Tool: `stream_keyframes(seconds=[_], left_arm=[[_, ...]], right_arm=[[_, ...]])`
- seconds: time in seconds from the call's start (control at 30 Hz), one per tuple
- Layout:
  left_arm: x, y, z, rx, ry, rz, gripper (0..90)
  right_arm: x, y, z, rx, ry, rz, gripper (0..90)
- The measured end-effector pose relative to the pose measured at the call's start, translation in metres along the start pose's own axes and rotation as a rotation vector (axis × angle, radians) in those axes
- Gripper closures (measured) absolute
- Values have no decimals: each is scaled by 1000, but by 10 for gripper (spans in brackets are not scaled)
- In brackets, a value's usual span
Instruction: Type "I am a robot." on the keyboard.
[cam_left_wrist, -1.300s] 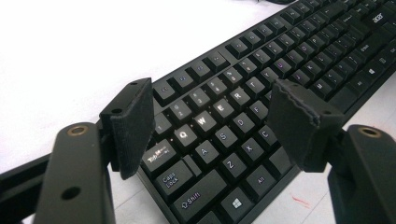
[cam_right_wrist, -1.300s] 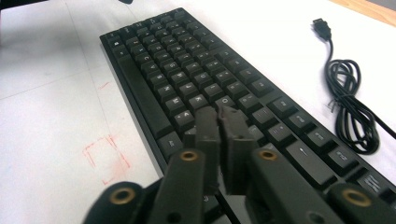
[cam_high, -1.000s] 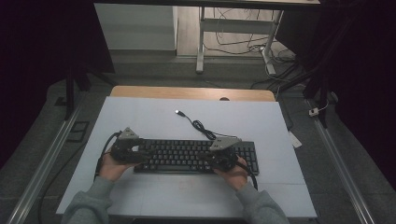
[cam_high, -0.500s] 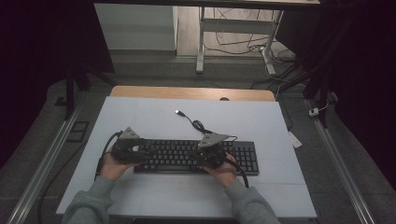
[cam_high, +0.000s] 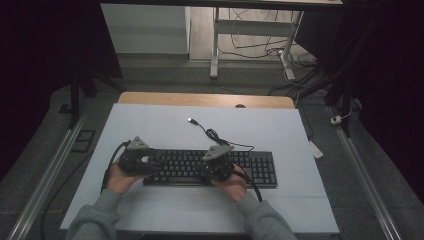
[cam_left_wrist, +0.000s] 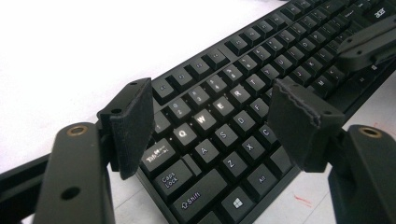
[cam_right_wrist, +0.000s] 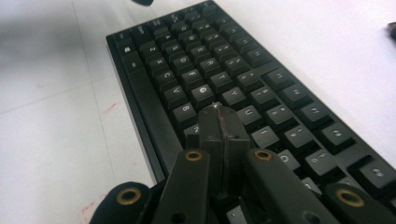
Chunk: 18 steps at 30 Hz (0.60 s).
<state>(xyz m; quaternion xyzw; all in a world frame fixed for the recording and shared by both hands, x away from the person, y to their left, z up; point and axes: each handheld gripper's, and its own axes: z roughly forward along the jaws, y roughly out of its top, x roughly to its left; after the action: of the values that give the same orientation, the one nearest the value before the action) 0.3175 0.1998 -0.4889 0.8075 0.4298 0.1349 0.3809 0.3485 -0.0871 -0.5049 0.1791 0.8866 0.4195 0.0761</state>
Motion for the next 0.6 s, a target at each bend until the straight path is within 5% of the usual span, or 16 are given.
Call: stream_keyframes(seconds=[0.6], left_arm=[[0, -1, 1, 5, 1, 4, 313]], right_arm=[[0, -4, 12, 60, -18, -22, 900]])
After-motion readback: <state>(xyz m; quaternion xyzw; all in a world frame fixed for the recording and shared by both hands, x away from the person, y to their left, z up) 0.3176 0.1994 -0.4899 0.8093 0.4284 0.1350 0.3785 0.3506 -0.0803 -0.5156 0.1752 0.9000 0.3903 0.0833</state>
